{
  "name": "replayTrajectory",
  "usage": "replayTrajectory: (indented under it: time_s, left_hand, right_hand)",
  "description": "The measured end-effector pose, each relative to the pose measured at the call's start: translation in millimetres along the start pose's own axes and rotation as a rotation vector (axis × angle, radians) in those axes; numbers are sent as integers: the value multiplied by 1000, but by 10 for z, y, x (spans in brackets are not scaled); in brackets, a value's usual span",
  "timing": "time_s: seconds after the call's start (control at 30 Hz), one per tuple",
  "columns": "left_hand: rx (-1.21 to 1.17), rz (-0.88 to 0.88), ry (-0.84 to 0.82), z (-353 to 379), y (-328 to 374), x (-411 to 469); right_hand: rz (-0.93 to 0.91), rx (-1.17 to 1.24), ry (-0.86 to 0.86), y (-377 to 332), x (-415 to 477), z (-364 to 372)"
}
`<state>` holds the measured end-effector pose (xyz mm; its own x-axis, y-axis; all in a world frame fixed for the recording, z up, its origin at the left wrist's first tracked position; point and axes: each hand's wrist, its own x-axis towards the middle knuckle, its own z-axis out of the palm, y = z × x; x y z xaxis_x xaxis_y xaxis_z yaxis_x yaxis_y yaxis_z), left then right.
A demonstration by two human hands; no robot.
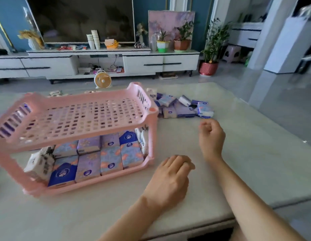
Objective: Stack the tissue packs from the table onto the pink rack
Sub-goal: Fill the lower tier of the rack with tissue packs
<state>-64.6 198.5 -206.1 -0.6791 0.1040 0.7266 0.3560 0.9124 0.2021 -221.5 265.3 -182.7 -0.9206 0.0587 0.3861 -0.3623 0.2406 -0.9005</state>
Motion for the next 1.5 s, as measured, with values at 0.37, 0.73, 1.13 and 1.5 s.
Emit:
replayTrajectory:
  time_s: [0.37, 0.73, 1.13, 1.5]
  left_hand:
    - [269, -540, -91, 1308, -771, 1487]
    - [426, -600, -145, 1551, -1157, 1608]
    - [-35, -477, -30, 456, 289, 496]
    - [262, -780, 203, -1495, 214, -675]
  right_hand:
    - [-313, -375, -122, 719, 1071, 143]
    - [-385, -493, -6, 852, 1178, 314]
    - [-285, -48, -154, 508, 438, -452]
    - [-650, 133, -599, -604, -1442, -692]
